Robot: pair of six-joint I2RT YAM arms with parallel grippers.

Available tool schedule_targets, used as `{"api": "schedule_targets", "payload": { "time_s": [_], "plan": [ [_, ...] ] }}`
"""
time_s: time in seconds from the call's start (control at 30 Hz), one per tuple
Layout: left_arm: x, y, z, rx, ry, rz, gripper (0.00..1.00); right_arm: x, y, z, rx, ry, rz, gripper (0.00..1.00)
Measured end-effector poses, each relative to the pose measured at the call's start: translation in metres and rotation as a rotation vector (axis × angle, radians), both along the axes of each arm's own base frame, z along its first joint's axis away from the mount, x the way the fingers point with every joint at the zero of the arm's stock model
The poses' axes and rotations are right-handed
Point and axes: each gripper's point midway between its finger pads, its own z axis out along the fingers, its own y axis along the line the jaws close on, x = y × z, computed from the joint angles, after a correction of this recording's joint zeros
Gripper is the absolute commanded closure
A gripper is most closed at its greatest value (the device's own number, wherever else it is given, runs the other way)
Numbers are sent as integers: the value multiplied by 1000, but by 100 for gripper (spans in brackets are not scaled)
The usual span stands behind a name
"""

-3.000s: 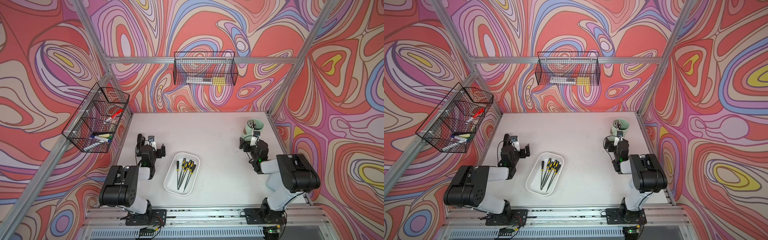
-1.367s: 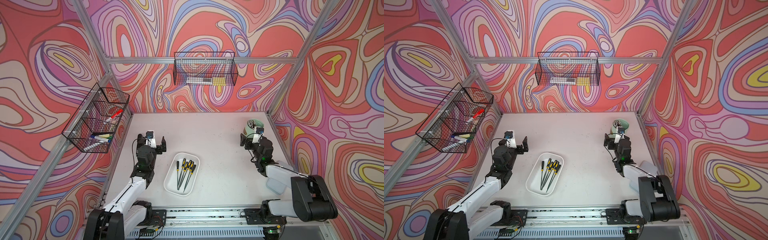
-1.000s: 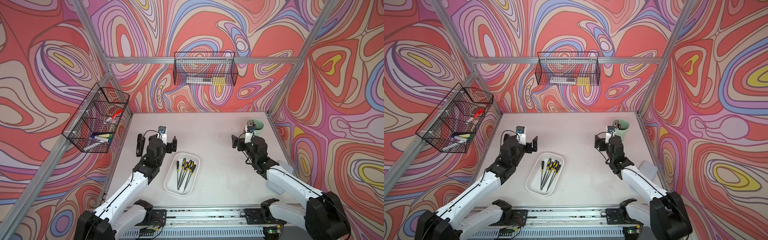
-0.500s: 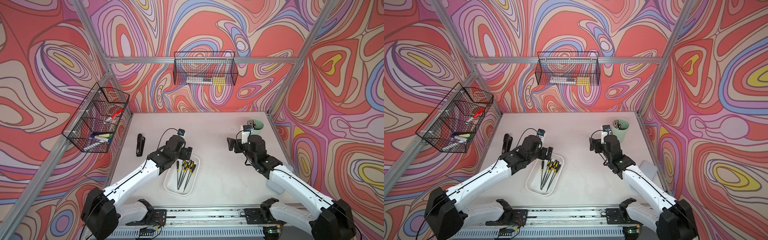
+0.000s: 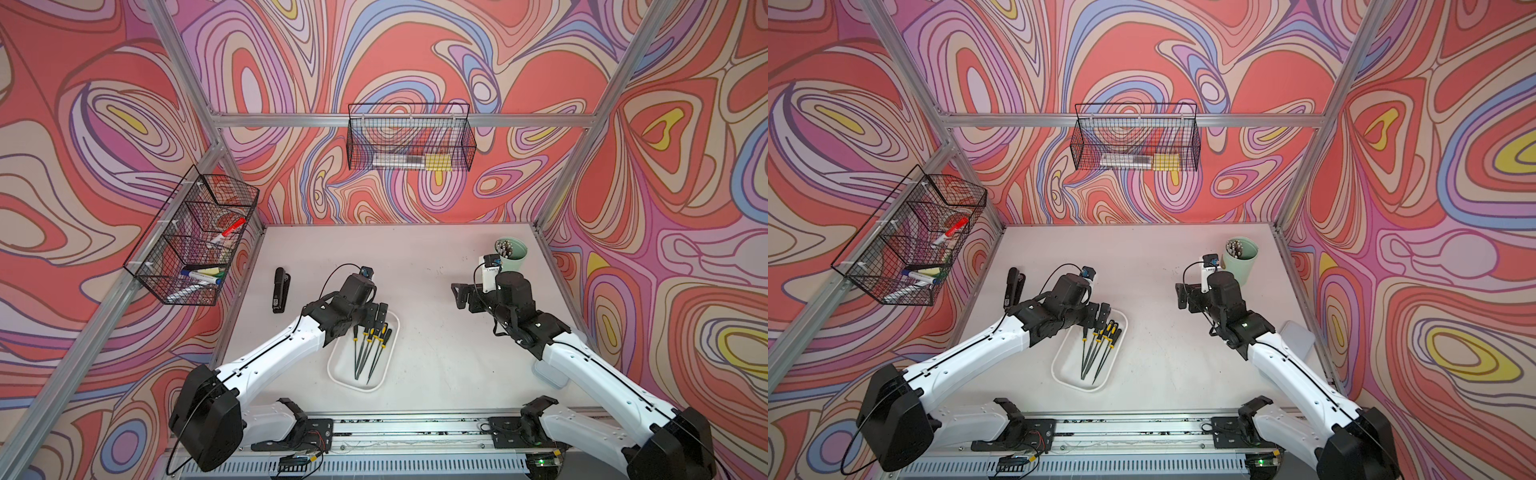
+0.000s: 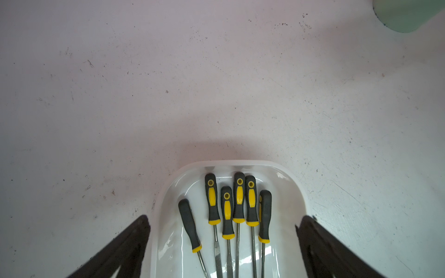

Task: Take the file tool out of the storage box
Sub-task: Pick up the file tool from the storage box.

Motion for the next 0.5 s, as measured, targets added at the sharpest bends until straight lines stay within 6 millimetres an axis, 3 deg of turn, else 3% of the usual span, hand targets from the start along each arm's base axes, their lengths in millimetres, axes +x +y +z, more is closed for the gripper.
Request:
{"api": "schedule_targets", "payload": {
  "time_s": [0.23, 0.5],
  "plan": [
    [-2, 4, -5, 19, 18, 13, 1, -3, 0, -3, 5, 8, 5, 2],
    [-3, 12, -10, 52, 32, 43, 10, -4, 2, -4, 8, 14, 16, 2]
  ]
}}
